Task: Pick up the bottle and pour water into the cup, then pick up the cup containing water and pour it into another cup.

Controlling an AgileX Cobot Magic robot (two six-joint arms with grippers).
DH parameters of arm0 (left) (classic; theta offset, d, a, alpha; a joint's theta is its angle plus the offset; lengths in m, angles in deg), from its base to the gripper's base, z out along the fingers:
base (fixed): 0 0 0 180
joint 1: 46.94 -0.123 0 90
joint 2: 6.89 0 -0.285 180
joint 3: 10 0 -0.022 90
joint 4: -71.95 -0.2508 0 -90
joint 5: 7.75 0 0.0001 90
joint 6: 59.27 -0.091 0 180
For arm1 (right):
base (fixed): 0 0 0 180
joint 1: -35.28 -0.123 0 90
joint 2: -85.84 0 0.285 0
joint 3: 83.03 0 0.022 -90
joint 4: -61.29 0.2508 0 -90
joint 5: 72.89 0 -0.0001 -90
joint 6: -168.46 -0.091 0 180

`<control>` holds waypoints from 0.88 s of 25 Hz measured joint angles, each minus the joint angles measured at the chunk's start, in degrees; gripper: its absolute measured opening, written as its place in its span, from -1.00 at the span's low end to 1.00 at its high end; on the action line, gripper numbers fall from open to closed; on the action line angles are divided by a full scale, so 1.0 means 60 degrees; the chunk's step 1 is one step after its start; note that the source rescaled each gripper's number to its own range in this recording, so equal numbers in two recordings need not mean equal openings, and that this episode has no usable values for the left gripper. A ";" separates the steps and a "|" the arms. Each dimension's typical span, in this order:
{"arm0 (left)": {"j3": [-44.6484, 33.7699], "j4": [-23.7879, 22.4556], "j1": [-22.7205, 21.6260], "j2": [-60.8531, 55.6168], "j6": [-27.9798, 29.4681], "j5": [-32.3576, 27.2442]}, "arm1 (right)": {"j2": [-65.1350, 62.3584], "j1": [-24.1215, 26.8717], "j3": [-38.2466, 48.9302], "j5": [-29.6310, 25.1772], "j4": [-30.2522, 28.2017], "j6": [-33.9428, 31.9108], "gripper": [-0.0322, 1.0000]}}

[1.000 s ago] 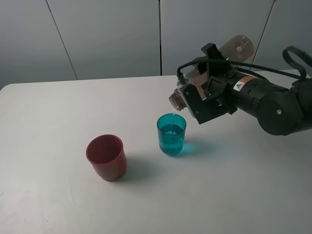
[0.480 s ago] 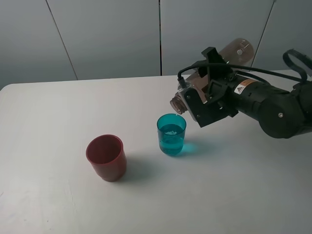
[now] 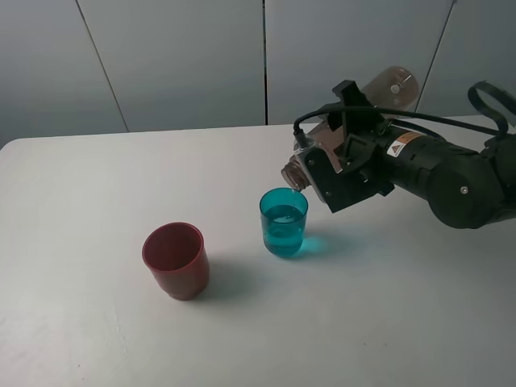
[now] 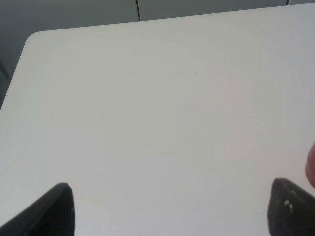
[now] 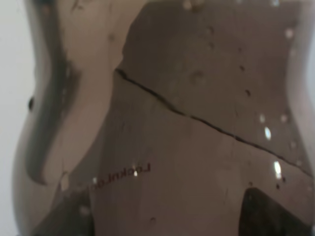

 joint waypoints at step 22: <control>0.0000 0.0000 0.0000 0.0000 0.0000 0.0000 | 0.0197 0.2765 -0.2349 -0.0985 -0.3012 -1.7333 -0.92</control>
